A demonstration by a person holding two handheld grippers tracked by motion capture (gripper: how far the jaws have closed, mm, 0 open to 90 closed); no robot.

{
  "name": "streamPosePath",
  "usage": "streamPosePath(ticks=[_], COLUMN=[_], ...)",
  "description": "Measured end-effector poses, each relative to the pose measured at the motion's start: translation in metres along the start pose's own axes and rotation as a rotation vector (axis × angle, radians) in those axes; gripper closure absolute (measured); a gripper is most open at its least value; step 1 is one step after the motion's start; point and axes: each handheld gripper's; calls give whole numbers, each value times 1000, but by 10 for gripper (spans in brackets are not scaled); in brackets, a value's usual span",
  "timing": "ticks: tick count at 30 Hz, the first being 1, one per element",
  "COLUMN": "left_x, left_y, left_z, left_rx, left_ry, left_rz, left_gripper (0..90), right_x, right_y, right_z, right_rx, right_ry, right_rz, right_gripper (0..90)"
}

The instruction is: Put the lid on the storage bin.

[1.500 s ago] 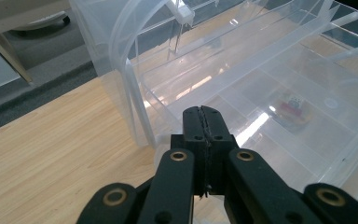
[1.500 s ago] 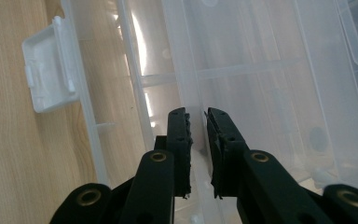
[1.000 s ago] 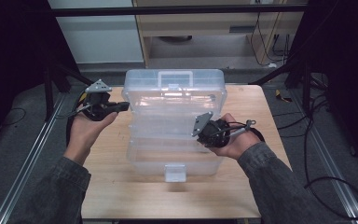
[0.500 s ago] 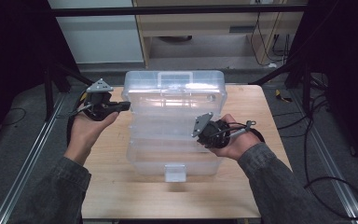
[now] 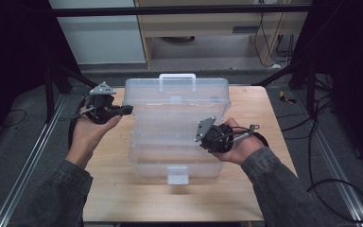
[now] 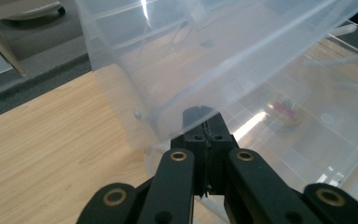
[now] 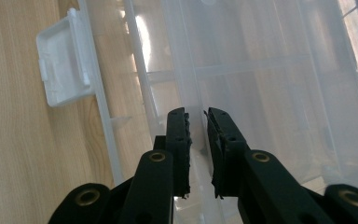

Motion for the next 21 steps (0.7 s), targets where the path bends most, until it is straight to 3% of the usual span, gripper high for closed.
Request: streamPosePath(ticks=[21], left_x=[2], left_y=[-9], left_z=[-4], left_rx=[0], left_ry=[-27], left_rz=[0], left_gripper=[899], right_x=[0], right_y=[-5], right_z=[2], right_rx=[-30], right_ry=[13], right_rz=[2], right_gripper=[773])
Point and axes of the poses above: each handheld gripper's, and its own axes: x roughly backward along the jaws, y roughly out of its top, z roughly to its left, and after that the axes turned 4 degrees about z, right-handed
